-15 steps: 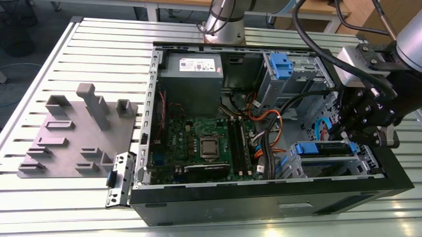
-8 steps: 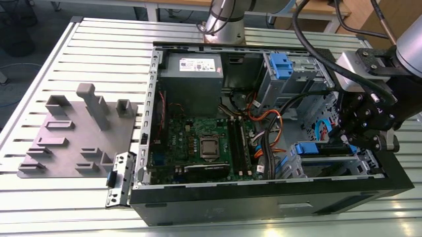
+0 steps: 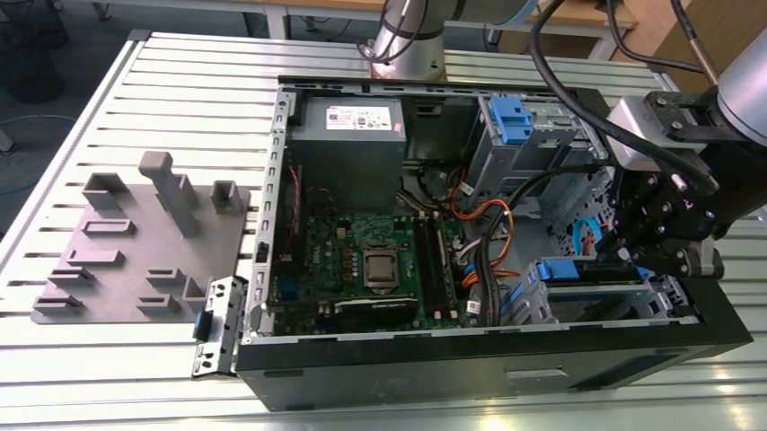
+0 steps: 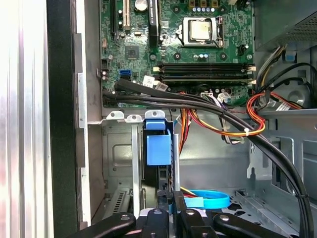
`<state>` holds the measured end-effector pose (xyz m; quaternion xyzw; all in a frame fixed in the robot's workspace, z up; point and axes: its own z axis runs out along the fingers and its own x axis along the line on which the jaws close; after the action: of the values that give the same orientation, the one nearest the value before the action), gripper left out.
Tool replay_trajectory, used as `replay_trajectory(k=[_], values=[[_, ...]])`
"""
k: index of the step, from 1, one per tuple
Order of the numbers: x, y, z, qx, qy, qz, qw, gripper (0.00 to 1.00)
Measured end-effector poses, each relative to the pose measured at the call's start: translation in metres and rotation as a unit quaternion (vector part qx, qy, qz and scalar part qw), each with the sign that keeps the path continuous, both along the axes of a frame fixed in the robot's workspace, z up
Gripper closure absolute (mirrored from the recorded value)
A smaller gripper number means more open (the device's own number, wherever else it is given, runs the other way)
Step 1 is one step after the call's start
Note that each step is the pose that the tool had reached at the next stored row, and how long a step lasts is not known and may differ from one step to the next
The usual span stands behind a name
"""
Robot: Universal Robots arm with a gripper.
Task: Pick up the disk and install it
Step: 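Insert the first disk wire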
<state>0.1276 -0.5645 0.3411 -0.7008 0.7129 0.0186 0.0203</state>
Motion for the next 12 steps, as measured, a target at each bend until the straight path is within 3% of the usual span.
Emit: replay_trajectory(k=[12], values=[[-0.0004, -0.0001, -0.0037, 0.0, -0.0004, 0.0, 1.0, 0.84]])
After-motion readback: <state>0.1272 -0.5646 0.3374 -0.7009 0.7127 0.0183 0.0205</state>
